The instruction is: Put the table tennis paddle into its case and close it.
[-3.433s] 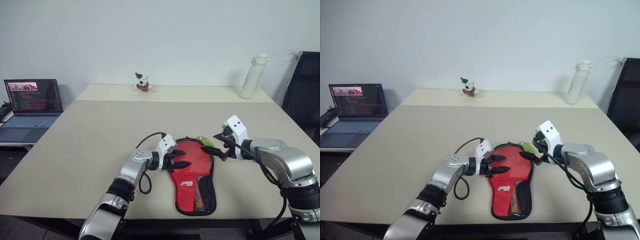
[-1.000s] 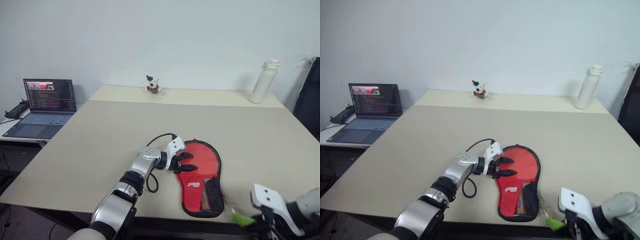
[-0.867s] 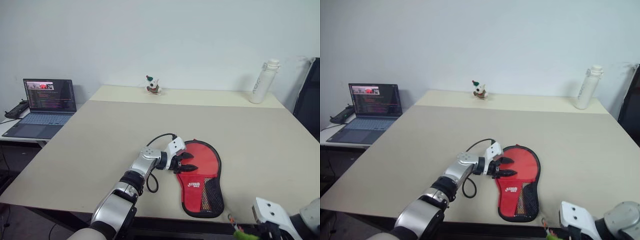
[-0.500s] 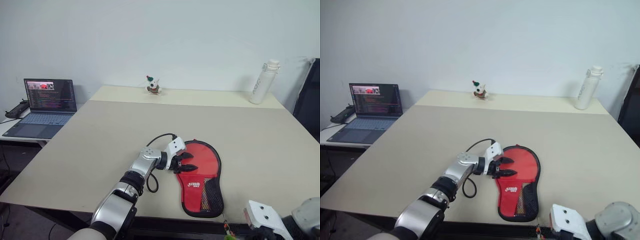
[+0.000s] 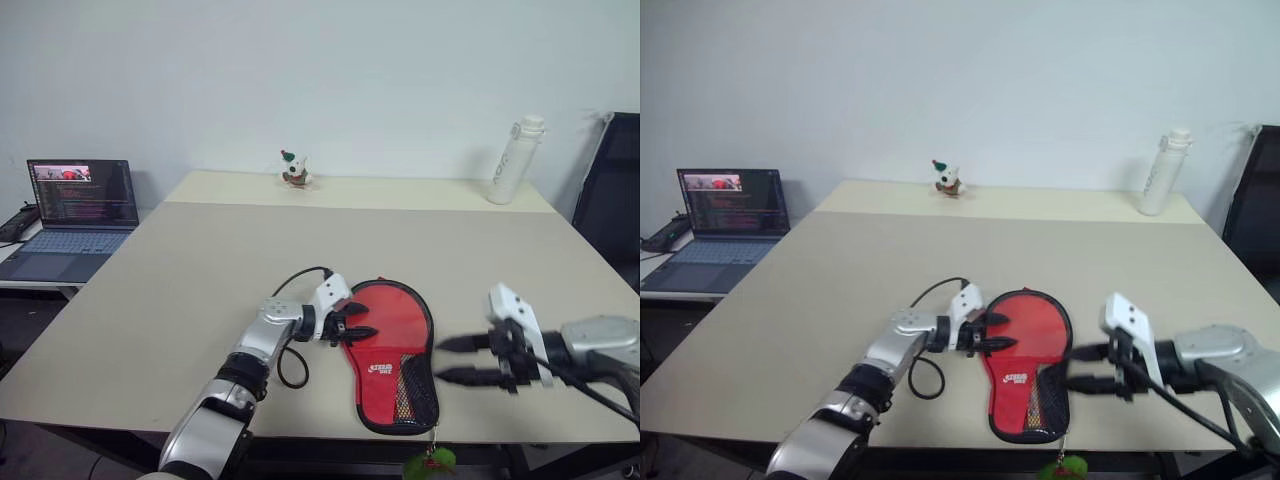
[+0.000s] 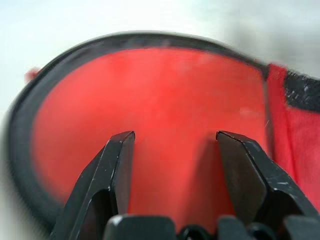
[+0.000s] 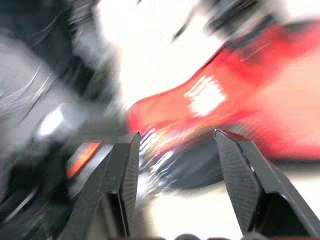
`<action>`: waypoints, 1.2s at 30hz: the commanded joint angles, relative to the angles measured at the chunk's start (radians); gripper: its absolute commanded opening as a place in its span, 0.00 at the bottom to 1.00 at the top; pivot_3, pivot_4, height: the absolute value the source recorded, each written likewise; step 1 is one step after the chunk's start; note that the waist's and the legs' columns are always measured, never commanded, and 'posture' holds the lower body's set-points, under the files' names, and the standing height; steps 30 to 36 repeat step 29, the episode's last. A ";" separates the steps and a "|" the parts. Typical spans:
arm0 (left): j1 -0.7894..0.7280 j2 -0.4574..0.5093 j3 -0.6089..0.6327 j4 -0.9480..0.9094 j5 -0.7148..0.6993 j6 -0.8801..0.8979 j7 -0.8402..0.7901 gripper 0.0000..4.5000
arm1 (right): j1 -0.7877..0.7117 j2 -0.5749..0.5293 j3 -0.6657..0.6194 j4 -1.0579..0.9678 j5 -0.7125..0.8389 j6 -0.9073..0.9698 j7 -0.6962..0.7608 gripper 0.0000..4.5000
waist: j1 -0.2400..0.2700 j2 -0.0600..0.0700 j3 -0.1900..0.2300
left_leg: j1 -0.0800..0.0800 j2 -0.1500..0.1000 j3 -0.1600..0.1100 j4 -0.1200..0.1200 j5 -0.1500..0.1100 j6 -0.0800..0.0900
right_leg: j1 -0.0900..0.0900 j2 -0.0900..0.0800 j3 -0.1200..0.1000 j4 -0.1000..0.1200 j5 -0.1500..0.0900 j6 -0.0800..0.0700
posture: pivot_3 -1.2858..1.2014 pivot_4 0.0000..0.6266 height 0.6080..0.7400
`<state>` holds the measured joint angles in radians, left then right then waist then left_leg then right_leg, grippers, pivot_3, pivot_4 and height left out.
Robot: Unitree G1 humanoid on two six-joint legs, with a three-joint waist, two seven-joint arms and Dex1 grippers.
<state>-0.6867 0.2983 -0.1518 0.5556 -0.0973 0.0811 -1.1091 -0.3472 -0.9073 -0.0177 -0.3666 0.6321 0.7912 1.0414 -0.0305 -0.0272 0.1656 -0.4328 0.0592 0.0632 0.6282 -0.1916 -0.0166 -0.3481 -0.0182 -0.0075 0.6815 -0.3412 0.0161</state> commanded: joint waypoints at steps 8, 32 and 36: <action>0.267 0.251 0.233 -0.691 -0.239 0.345 0.090 0.63 | -0.246 0.142 0.095 0.492 -0.208 -0.339 0.111 0.57 | 0.006 0.003 0.003 | -0.001 0.000 0.001 0.000 0.001 -0.001 | -0.001 -0.001 0.000 -0.001 -0.001 -0.001 | 0.52 0.24 1.00; 0.419 0.197 0.264 -0.835 -0.221 0.345 0.418 0.63 | -0.456 0.161 0.073 0.901 -0.401 -0.495 0.111 0.57 | 0.013 0.004 0.004 | -0.001 0.000 0.002 -0.001 0.001 -0.002 | -0.001 -0.001 0.001 0.000 -0.001 -0.002 | 0.52 0.24 1.00; 0.419 0.197 0.264 -0.835 -0.221 0.345 0.418 0.63 | -0.456 0.161 0.073 0.901 -0.401 -0.495 0.111 0.57 | 0.013 0.004 0.004 | -0.001 0.000 0.002 -0.001 0.001 -0.002 | -0.001 -0.001 0.001 0.000 -0.001 -0.002 | 0.52 0.24 1.00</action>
